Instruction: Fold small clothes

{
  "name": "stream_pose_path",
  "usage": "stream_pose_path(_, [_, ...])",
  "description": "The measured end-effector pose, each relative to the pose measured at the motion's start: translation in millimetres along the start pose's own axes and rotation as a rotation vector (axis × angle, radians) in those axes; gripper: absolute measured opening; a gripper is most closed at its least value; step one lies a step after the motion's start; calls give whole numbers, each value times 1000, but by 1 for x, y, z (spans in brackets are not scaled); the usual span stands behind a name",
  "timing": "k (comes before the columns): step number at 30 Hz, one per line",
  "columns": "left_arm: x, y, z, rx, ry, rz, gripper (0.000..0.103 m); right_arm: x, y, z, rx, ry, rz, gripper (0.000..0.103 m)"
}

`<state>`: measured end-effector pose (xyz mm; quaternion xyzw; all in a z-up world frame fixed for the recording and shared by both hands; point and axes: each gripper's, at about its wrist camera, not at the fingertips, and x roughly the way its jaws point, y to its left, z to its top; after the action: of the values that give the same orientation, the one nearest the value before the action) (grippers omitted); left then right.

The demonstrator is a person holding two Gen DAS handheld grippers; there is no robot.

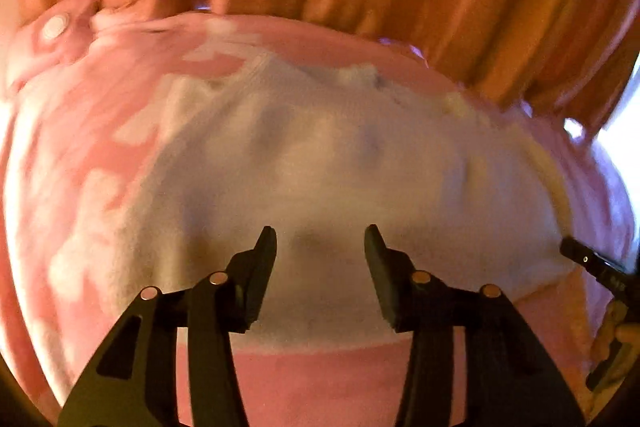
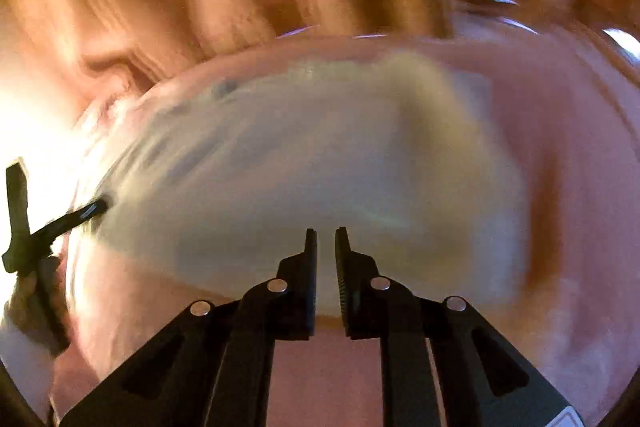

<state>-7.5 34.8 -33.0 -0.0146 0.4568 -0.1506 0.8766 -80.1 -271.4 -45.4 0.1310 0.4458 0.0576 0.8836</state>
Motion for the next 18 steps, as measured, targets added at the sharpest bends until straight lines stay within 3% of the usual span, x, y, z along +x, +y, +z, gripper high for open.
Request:
stream_pose_path(2, [14,3,0,42,33,45,44,22,18,-2,-115,34,-62,3])
stream_pose_path(3, [14,10,-1,45,33,48,45,30,5,-6,-113,52,-118,0])
stream_pose_path(5, [0,36,-4,22,20,67,43,26,-35,-9,-15,44,-147,0])
stream_pose_path(7, [-14,56,-8,9,16,81,43,5,-92,-14,235,24,-66,0])
stream_pose_path(8, [-20,61,-7,5,9,86,43,-5,-104,-15,293,6,-51,0])
stream_pose_path(9, [-24,61,-5,4,5,104,43,-14,-104,-11,271,-20,-126,0])
stream_pose_path(10, [-27,56,2,-2,-10,121,44,-21,-91,1,198,-56,-208,13])
stream_pose_path(11, [-27,48,11,-2,-30,101,44,-21,-75,14,166,-76,-180,14])
stream_pose_path(13, [-18,24,31,10,-64,54,46,-8,-35,41,118,-85,-18,14])
stream_pose_path(15, [0,4,42,26,-64,30,48,16,2,64,50,-70,72,14])
stream_pose_path(18, [44,-9,56,41,-6,56,48,81,40,94,-29,30,119,13])
